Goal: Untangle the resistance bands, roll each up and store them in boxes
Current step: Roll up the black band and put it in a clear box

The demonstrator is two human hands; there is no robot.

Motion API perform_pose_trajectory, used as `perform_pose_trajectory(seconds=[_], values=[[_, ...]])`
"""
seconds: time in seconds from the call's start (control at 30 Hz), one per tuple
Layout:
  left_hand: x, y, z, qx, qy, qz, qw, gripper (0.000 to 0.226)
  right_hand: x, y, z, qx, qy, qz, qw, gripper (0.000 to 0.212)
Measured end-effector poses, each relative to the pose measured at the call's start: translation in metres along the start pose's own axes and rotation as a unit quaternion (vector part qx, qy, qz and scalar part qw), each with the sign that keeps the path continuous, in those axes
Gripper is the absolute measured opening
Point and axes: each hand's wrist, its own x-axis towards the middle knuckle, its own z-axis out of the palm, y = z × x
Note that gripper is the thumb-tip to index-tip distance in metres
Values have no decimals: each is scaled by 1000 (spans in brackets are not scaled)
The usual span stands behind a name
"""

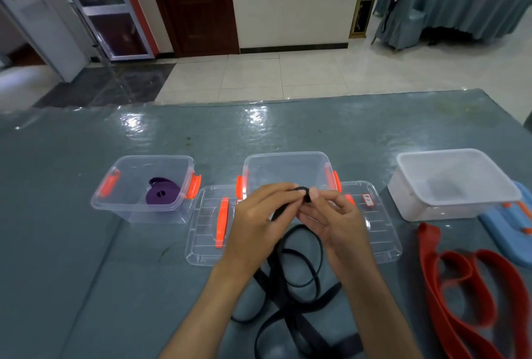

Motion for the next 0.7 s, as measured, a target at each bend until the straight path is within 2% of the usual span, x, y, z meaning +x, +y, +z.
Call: perform_pose_trajectory(seconds=[0.07,0.17,0.23,0.3,0.47,0.6,0.7], values=[[1,7,4,-74,18,-75,994,18,-1,0,0,-7,-23,14,1000,15],[1,17,11,-212,63,-193,956,15,-2,-1,3,-12,-38,15,999,17],[-1,19,16,-254,97,-229,935,14,-3,-2,5,-8,-43,8,999,17],[-2,18,18,-268,101,-237,928,15,-3,-3,6,-14,-44,3,999,17],[-8,9,16,-254,64,-234,936,33,-4,-1,3,-51,-43,7,998,21],[-10,6,14,-221,67,-232,945,29,-2,-1,5,-130,-32,5,991,25],[-10,5,10,-227,63,-244,941,26,3,-3,0,-182,-17,-31,983,12]])
